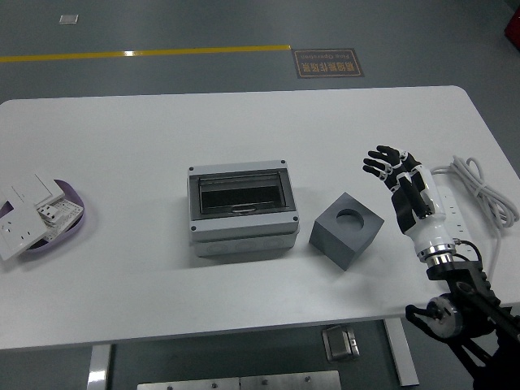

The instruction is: Pick up the cylinder from the cube,place it in the box,flap close box

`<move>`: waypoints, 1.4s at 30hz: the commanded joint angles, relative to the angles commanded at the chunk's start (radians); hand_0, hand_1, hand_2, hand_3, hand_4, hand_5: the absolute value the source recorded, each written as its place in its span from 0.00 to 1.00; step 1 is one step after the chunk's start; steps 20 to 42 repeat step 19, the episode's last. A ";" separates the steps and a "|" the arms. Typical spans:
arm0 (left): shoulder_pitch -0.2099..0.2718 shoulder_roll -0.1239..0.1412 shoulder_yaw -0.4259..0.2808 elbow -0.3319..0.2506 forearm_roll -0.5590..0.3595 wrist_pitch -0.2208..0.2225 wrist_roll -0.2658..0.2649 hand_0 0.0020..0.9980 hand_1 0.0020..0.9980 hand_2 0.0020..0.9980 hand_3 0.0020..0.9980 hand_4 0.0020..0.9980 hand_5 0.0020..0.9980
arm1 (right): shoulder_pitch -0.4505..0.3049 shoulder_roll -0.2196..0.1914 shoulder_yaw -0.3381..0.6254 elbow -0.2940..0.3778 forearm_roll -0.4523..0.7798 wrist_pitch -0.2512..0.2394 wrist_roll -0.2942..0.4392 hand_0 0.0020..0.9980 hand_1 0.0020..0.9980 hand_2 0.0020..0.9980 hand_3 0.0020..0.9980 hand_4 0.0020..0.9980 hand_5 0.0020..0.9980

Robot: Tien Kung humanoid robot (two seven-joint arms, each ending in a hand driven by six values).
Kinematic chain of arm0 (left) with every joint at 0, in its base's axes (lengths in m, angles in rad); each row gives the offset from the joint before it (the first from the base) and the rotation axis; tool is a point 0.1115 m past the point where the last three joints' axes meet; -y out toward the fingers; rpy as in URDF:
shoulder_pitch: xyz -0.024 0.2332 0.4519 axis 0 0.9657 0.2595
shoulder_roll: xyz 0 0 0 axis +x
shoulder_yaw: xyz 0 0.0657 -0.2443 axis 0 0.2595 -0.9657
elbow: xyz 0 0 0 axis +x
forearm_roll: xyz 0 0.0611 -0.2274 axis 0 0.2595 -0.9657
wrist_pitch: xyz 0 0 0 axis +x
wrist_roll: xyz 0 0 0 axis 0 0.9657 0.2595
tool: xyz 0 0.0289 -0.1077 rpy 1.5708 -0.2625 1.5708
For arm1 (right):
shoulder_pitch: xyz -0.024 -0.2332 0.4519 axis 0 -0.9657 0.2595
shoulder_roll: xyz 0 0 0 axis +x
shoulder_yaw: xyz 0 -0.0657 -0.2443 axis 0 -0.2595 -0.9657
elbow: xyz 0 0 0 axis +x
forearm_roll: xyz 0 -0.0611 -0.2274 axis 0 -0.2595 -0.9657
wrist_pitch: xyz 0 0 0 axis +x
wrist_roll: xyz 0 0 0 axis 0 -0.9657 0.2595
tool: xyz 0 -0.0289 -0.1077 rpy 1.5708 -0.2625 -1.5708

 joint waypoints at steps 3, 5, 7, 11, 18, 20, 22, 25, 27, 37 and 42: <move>-0.001 -0.002 0.002 0.000 -0.001 0.000 -0.001 0.62 0.64 0.63 0.64 0.69 0.25 | 0.009 -0.008 -0.018 -0.002 0.001 -0.004 0.003 0.67 0.61 0.58 0.55 0.86 0.58; -0.001 -0.002 0.001 0.000 -0.001 0.000 -0.001 0.62 0.64 0.63 0.64 0.69 0.25 | 0.019 -0.017 -0.030 -0.005 0.003 -0.007 0.005 0.67 0.61 0.58 0.55 0.86 0.58; -0.001 -0.002 0.001 0.000 0.001 0.000 -0.001 0.62 0.64 0.63 0.64 0.69 0.25 | 0.031 -0.028 -0.038 -0.007 0.004 -0.009 0.006 0.66 0.60 0.58 0.55 0.86 0.59; -0.002 0.000 -0.002 0.001 0.003 0.000 0.001 0.62 0.64 0.63 0.64 0.69 0.25 | 0.053 -0.044 -0.041 -0.008 0.002 -0.012 0.006 0.66 0.60 0.58 0.55 0.86 0.59; -0.001 -0.001 -0.002 0.001 0.002 0.000 0.001 0.62 0.64 0.63 0.64 0.69 0.25 | 0.063 -0.054 -0.011 -0.010 -0.009 -0.017 0.006 0.66 0.60 0.57 0.54 0.86 0.59; -0.001 -0.001 -0.002 0.001 0.002 0.000 0.001 0.62 0.64 0.63 0.64 0.69 0.25 | 0.063 -0.055 -0.007 -0.011 -0.009 -0.017 0.006 0.66 0.60 0.57 0.54 0.86 0.59; -0.001 -0.001 -0.002 0.001 0.002 0.000 0.001 0.62 0.64 0.63 0.64 0.69 0.25 | 0.063 -0.055 -0.007 -0.011 -0.009 -0.017 0.006 0.66 0.60 0.57 0.54 0.86 0.59; -0.001 -0.001 -0.002 0.001 0.002 0.000 0.001 0.62 0.64 0.63 0.64 0.69 0.25 | 0.063 -0.055 -0.007 -0.011 -0.009 -0.017 0.006 0.66 0.60 0.57 0.54 0.86 0.59; -0.001 -0.001 -0.002 0.001 0.002 0.000 0.001 0.62 0.64 0.63 0.64 0.69 0.25 | 0.063 -0.055 -0.007 -0.011 -0.009 -0.017 0.006 0.66 0.60 0.57 0.54 0.86 0.59; -0.001 -0.001 -0.002 0.001 0.002 0.000 0.001 0.62 0.64 0.63 0.64 0.69 0.25 | 0.063 -0.055 -0.007 -0.011 -0.009 -0.017 0.006 0.66 0.60 0.57 0.54 0.86 0.59; -0.001 -0.001 -0.002 0.001 0.002 0.000 0.001 0.62 0.64 0.63 0.64 0.69 0.25 | 0.063 -0.055 -0.007 -0.011 -0.009 -0.017 0.006 0.66 0.60 0.57 0.54 0.86 0.59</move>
